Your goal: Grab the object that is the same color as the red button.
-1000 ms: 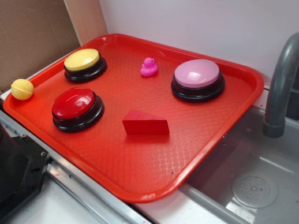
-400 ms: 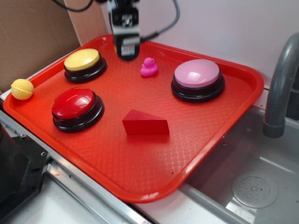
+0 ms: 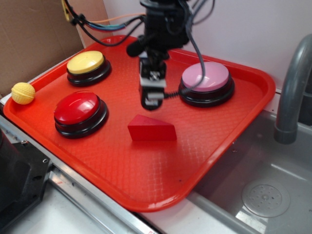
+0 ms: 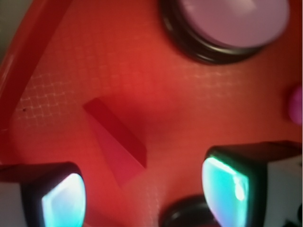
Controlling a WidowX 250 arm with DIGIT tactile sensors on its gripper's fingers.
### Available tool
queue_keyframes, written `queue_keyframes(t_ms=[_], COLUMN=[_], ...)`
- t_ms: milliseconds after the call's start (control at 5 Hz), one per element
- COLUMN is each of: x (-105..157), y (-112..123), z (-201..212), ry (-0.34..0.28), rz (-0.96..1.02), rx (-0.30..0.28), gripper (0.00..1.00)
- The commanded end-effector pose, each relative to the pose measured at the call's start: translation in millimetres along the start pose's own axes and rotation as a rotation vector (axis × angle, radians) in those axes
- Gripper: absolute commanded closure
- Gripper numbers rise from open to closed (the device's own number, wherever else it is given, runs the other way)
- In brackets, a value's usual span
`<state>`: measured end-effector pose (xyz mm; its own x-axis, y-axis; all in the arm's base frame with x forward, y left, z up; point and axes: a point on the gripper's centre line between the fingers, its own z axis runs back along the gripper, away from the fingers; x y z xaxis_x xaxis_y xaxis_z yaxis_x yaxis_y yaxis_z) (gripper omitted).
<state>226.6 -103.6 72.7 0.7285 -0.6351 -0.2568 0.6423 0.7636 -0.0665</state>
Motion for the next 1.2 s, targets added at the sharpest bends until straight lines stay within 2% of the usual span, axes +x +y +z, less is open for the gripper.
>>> queue_keyframes(t_ms=[0, 200, 400, 1000], x=[-23, -44, -37, -17], y=[-32, -21, -14, -1], z=[-4, -9, -22, -37], ry=[-0.183, -0.247, -0.179, -0.136], rz=[-0.347, -0.414, -0.412, -0.367], rx=[0.139, 0.128, 0.115, 0.087], gripper=[0.00, 0.00, 0.00, 0.00])
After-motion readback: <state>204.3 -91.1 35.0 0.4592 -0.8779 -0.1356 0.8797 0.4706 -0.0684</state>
